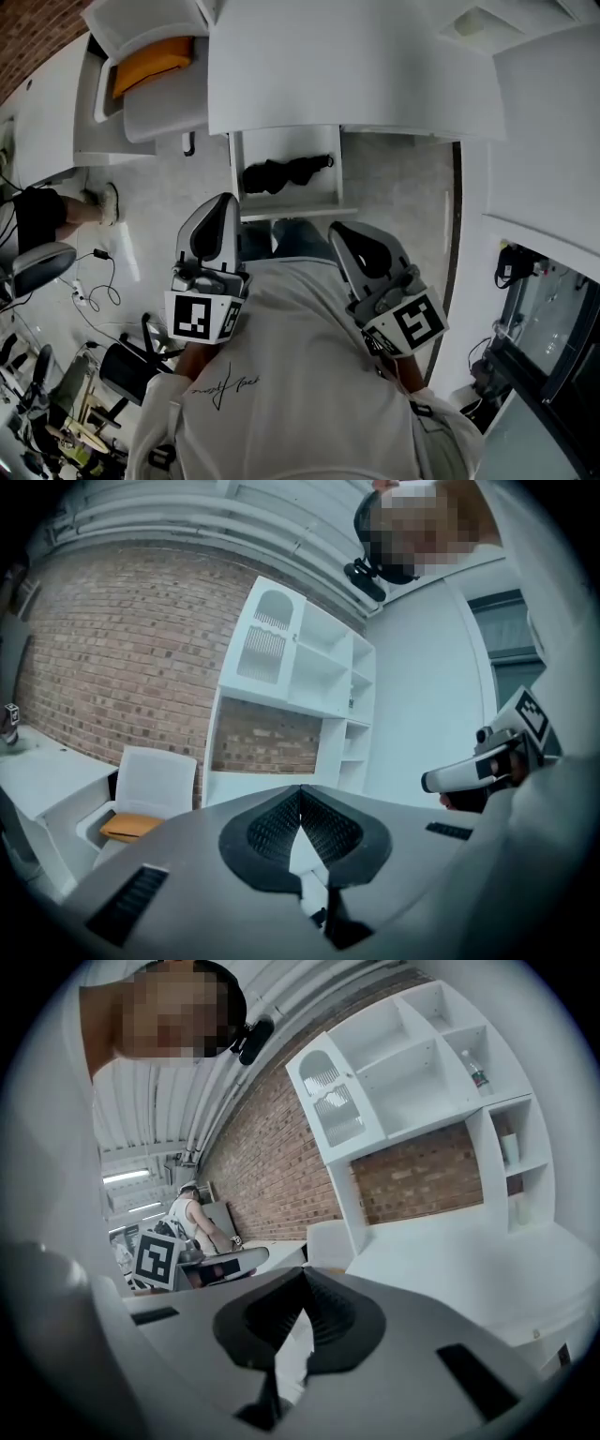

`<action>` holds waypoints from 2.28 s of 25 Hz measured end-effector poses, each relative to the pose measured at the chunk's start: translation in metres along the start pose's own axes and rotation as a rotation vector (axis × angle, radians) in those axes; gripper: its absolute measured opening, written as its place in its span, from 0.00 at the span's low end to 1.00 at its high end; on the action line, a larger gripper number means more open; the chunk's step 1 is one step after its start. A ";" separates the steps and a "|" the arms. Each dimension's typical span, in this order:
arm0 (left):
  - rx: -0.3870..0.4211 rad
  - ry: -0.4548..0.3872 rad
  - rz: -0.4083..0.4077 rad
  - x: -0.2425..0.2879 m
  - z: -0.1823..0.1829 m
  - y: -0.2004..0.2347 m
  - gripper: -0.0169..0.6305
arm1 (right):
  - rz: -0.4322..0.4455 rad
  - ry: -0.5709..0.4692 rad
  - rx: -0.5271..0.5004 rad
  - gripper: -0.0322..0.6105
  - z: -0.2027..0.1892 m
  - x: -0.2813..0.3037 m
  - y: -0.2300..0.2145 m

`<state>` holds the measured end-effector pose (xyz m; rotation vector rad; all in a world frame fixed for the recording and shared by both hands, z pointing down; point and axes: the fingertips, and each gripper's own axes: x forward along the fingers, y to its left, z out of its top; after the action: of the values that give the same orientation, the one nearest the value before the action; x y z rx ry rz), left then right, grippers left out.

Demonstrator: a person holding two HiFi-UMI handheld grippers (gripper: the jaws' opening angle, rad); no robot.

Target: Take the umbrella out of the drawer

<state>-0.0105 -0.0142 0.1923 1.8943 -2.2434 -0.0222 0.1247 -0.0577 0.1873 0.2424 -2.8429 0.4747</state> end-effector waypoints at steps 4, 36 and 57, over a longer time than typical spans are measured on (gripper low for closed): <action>-0.041 0.010 0.013 -0.006 -0.009 0.000 0.05 | 0.035 0.034 0.033 0.09 0.001 0.014 0.005; -0.169 0.073 0.041 -0.007 -0.072 0.012 0.05 | 0.196 0.399 -0.236 0.09 -0.095 0.094 -0.009; -0.249 0.183 0.058 -0.005 -0.126 0.025 0.05 | 0.201 0.555 -0.263 0.09 -0.173 0.132 -0.034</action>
<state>-0.0130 0.0098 0.3186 1.6331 -2.0663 -0.1092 0.0425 -0.0472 0.3918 -0.1988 -2.3517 0.1617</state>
